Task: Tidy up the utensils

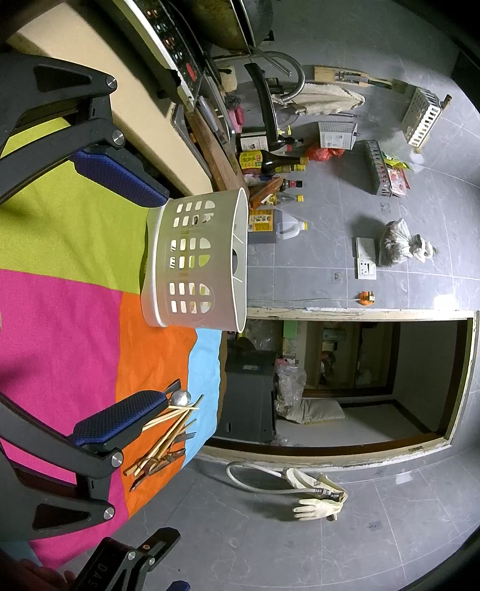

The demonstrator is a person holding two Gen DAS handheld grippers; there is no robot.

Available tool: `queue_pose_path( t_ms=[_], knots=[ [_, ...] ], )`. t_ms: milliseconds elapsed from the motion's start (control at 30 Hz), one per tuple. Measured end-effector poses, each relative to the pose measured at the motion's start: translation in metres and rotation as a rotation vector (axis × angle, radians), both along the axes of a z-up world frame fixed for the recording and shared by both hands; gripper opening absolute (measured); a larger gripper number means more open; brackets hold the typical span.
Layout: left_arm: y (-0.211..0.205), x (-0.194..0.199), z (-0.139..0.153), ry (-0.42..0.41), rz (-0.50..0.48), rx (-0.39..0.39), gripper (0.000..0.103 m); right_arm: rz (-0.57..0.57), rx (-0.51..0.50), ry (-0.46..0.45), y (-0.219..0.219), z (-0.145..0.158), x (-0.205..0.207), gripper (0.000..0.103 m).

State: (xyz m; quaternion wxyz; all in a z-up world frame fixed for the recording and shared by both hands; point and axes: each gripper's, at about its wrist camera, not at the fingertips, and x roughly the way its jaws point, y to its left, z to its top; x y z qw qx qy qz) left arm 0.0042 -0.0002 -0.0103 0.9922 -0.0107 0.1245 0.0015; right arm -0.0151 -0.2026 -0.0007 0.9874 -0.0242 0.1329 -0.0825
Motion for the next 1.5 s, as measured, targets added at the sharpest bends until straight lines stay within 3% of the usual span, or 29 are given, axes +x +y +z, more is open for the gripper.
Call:
queue_pose_path(
  t_ms=[1167, 1367, 1500],
  knots=[
    [-0.005, 0.011, -0.011, 0.031, -0.034, -0.018, 0.097, 0.033, 0.014, 0.000, 0.008, -0.007, 0.010, 0.103],
    [-0.006, 0.019, 0.008, 0.002, -0.077, -0.003, 0.097, 0.039, 0.024, -0.043, -0.006, 0.005, 0.018, 0.103],
    [-0.009, 0.038, 0.023, 0.031, -0.147, -0.005, 0.097, 0.063, 0.041, -0.019, -0.025, 0.017, 0.040, 0.103]
  ],
)
